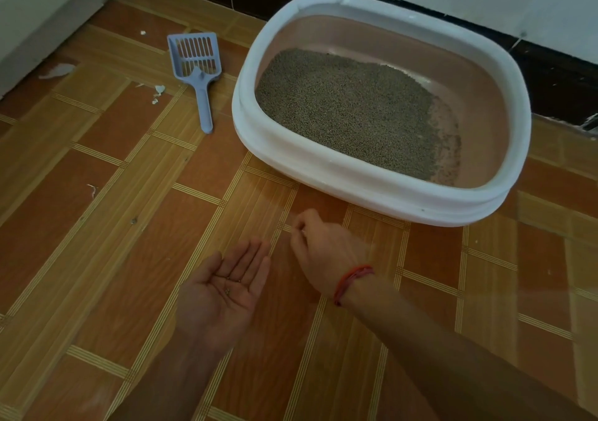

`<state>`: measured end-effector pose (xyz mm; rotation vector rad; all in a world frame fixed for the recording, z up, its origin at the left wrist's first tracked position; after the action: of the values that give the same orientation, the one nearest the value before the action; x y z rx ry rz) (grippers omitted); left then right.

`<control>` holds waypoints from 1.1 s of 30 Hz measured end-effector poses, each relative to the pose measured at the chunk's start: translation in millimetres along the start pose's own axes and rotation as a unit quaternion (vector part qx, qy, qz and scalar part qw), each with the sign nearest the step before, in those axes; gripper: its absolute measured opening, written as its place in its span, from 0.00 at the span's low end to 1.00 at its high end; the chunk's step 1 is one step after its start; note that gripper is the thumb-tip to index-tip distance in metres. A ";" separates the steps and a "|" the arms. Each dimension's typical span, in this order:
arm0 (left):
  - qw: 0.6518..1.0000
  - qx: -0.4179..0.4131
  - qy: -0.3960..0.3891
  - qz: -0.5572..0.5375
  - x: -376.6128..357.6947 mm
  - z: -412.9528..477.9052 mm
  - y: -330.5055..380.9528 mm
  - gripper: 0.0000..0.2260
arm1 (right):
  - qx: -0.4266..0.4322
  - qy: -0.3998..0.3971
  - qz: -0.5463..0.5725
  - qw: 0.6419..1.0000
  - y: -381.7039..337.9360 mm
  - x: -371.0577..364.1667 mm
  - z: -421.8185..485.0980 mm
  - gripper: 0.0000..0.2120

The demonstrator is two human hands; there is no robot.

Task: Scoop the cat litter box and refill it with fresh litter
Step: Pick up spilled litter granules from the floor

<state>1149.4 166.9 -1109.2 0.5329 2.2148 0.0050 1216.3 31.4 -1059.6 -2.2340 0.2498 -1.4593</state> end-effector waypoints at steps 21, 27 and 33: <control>1.000 0.007 -0.014 0.012 0.2 1.2 -2.1 0.12 | 0.021 0.093 0.141 0.985 -8.3 0.8 -21.1 0.06; 1.000 0.004 0.002 0.003 4.2 3.2 -3.2 0.23 | -0.143 0.153 0.110 0.972 82.3 10.5 -4.4 0.08; 1.000 0.004 0.006 0.008 2.6 3.5 -4.9 0.23 | -0.169 0.176 0.102 0.965 100.6 16.6 -3.0 0.06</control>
<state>1148.7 162.7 -1114.3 0.5559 2.2230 0.0076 1230.1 -64.3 -1092.1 -2.0980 0.8752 -1.7959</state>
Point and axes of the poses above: each hand's wrist, its own z-axis towards the middle knuckle, its own x-axis out of the back of the hand, y = z × x, the point moved 7 cm from there along z, towards the middle knuckle, and after that the axes turned 6 degrees about -y, right-handed, at the moved point
